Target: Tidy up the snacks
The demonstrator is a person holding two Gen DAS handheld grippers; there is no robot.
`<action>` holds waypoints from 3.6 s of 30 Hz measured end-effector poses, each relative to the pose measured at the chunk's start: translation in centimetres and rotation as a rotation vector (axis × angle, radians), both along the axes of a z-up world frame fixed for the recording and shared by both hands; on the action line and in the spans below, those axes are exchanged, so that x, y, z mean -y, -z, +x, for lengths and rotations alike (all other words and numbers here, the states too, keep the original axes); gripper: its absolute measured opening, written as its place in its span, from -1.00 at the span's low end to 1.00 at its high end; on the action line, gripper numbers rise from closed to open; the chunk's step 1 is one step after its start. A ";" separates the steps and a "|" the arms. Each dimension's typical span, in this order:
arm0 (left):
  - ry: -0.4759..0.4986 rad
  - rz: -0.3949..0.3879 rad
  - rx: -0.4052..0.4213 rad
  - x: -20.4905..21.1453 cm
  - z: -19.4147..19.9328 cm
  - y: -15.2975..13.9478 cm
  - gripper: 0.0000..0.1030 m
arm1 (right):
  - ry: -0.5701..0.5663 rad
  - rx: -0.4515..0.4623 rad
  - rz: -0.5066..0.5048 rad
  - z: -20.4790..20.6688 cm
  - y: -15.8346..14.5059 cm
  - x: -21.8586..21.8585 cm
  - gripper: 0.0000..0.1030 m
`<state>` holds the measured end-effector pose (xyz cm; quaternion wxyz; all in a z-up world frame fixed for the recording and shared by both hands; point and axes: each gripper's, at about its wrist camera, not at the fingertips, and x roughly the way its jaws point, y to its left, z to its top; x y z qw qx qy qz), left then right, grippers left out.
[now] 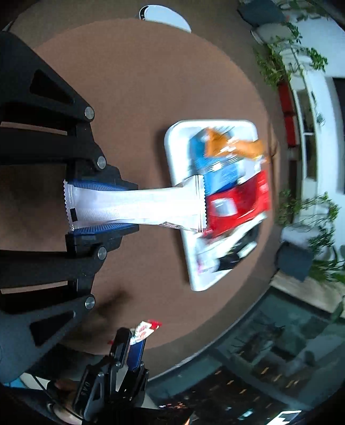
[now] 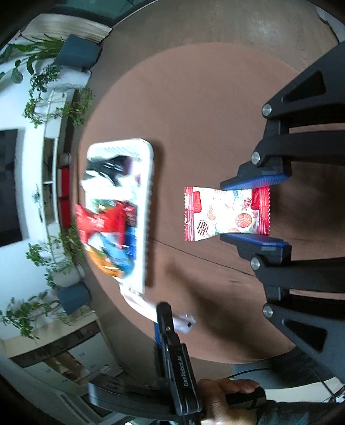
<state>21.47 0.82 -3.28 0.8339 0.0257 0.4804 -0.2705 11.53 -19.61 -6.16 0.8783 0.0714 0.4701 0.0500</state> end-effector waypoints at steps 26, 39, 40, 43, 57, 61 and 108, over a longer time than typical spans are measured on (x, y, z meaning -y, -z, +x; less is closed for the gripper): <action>-0.067 -0.006 0.057 4.6 13.5 -0.1 -0.61 | -0.001 0.080 0.050 19.8 -1.9 2.2 -0.35; -0.074 0.034 0.040 7.2 17.2 5.7 -0.53 | 0.022 0.014 0.023 21.3 2.1 1.8 -0.29; -0.077 0.034 0.036 7.3 17.4 5.9 -0.53 | 0.021 0.013 0.023 21.3 2.2 1.8 -0.27; -0.083 0.030 0.030 7.3 17.5 6.3 -0.50 | 0.021 0.014 0.014 21.3 2.3 1.6 -0.21; -0.094 -0.017 0.072 6.3 16.1 5.1 0.21 | 0.048 0.058 0.003 19.9 0.9 2.2 0.07; -0.088 -0.025 0.110 6.2 14.7 3.6 0.36 | 0.068 0.092 0.003 18.5 -0.4 2.4 0.25; -0.297 0.006 0.484 -0.1 -17.6 -4.5 0.99 | 0.207 0.575 -0.164 -12.0 -8.3 -3.1 1.00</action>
